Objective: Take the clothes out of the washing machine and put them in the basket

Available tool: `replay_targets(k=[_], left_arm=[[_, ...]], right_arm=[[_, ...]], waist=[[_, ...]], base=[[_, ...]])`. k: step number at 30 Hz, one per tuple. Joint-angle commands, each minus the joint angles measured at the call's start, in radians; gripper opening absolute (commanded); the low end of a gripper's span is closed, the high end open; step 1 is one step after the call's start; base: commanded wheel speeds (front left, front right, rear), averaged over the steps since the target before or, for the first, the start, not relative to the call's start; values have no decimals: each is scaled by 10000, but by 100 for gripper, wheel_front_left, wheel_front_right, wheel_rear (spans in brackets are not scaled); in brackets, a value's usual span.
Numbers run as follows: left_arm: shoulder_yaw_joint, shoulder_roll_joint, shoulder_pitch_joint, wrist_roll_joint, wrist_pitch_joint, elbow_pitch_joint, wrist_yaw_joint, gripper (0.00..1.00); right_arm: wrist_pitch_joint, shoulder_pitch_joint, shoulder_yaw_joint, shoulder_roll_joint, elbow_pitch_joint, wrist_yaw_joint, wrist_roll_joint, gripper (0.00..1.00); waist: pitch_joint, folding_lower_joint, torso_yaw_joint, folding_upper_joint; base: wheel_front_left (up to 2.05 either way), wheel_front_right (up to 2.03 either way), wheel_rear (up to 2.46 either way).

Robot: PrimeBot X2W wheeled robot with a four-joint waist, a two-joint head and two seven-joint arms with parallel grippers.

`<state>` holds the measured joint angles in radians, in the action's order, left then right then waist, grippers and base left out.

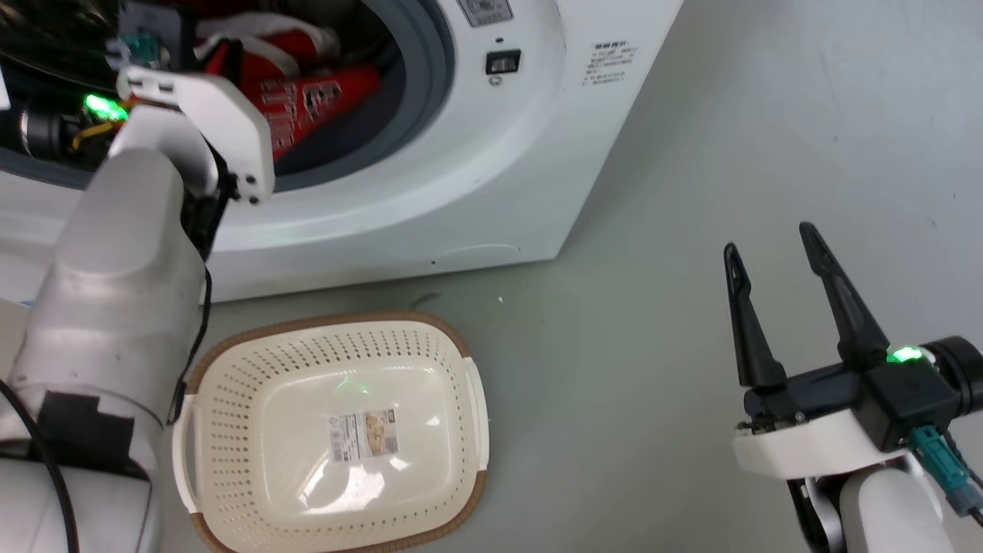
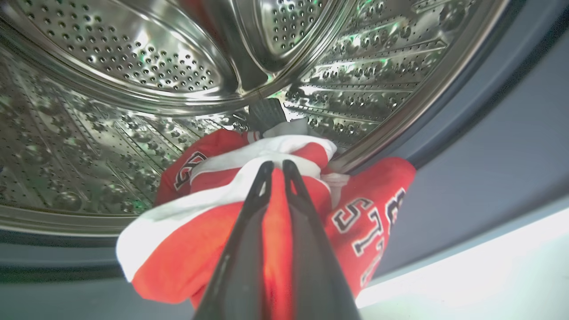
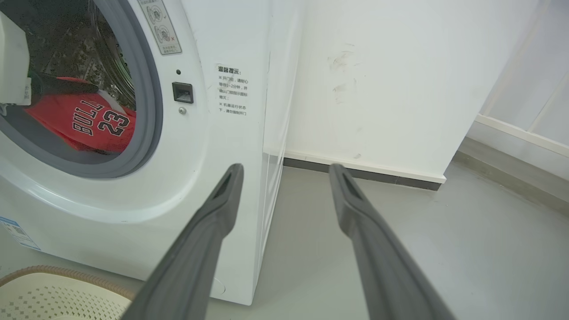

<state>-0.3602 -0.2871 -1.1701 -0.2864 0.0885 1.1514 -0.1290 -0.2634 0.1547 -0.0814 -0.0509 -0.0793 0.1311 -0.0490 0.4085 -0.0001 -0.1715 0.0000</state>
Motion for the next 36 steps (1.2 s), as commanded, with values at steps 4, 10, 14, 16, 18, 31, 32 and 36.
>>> replay_targets(k=[4, 10, 14, 16, 18, 31, 32, 36], left_arm=[[-542, -110, 966, -650, 476, -571, 3, 0], [-1134, -343, 2263, -1476, 1061, -1585, 2, 0], [-1410, -438, 3129, -1718, 1297, -2392, 2, 0], [-1525, -537, 3555, -1671, 1370, -2814, 6, 0], [-1563, -598, 4014, -1725, 1364, -3275, 84, 0], [-1843, -1348, 7573, -2092, 197, -7669, 1055, 0], [-1869, -1423, 7812, -2102, 72, -7962, 1144, 0], [-2032, -1594, 8547, -2144, -332, -8853, 1406, 0]], right_arm=[[-22, -463, 16, 13, 116, -8, -172, 100], [-21, -983, -17, 13, 190, -8, -296, 100], [-21, -1323, 4, 15, 264, -8, -325, 100], [-21, -1474, 38, 13, 307, -8, -322, 100], [-21, -1627, 53, 15, 328, -8, -318, 100], [-21, -2053, 116, 15, 430, -8, -234, 100], [-21, -2052, 127, 15, 432, -7, -238, 100], [-21, -1894, 118, 15, 397, -8, -226, 100]], waist=[[-1051, 1, 464, 0], [-1898, 1, 743, 0], [-2380, 1, 897, 0], [-2577, 1, 967, 0], [-2731, 1, 1017, 0], [-3115, 1, 1066, 0], [-3097, 1, 1063, 0], [-2882, 1, 1012, 0]], base=[[0, 0, 0], [0, 0, 0], [0, 0, 0], [0, 0, 0], [0, 0, 0], [0, 0, 0], [0, 0, 0], [0, 0, 0]])
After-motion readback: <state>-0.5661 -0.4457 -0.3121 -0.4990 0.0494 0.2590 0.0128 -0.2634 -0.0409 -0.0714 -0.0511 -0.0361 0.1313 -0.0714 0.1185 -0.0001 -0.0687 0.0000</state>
